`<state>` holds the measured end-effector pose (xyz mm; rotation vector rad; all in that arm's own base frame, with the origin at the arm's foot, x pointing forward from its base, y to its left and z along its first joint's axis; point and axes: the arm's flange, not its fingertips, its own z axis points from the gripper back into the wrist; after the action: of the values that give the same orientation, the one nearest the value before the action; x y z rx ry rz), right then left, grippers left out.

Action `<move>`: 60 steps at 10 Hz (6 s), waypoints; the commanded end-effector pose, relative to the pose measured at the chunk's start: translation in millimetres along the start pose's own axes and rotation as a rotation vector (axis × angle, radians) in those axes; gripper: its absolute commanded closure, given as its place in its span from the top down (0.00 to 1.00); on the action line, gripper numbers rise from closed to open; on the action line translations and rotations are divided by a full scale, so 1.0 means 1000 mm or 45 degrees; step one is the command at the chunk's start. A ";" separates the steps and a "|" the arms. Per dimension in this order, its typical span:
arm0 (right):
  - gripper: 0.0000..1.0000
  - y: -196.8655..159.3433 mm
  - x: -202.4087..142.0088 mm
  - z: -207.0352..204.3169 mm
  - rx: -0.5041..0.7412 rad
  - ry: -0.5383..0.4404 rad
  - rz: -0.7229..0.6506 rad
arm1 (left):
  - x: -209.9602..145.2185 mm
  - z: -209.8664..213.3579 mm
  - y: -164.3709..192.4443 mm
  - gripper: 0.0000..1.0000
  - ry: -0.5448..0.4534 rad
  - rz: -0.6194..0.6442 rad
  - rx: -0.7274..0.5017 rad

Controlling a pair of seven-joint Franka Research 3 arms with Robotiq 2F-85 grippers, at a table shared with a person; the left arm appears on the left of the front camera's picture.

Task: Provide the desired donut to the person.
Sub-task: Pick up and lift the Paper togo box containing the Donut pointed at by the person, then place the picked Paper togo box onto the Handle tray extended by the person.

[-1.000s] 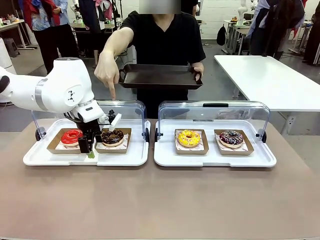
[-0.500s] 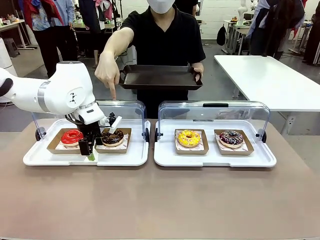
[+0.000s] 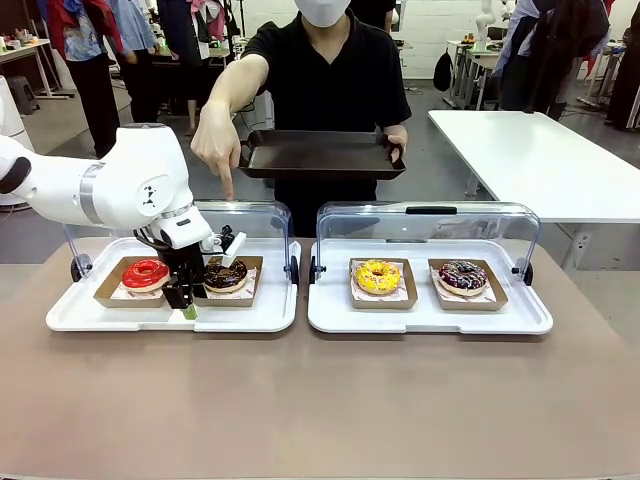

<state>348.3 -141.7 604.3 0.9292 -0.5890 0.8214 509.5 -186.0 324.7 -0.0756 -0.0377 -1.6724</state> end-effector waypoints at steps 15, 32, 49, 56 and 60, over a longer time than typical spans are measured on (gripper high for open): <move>1.00 -0.001 0.000 0.001 0.013 -0.013 0.007 | 0.051 0.174 -0.131 0.00 0.015 -0.087 -0.179; 1.00 -0.001 0.000 0.001 0.013 -0.013 0.007 | 0.086 0.285 -0.136 0.00 0.107 0.019 0.186; 1.00 -0.001 0.000 0.001 0.013 -0.013 0.007 | 0.142 0.369 -0.042 0.02 -0.007 0.018 0.388; 1.00 -0.001 0.000 0.001 0.013 -0.013 0.007 | 0.091 0.294 0.051 0.02 -0.029 0.099 0.081; 1.00 -0.001 0.000 0.001 0.013 -0.013 0.007 | 0.081 0.274 0.057 0.02 -0.022 0.055 -0.016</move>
<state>348.4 -142.2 604.0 0.9298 -0.5887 0.8201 561.6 -257.1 597.9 -0.0610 -0.0396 -1.6088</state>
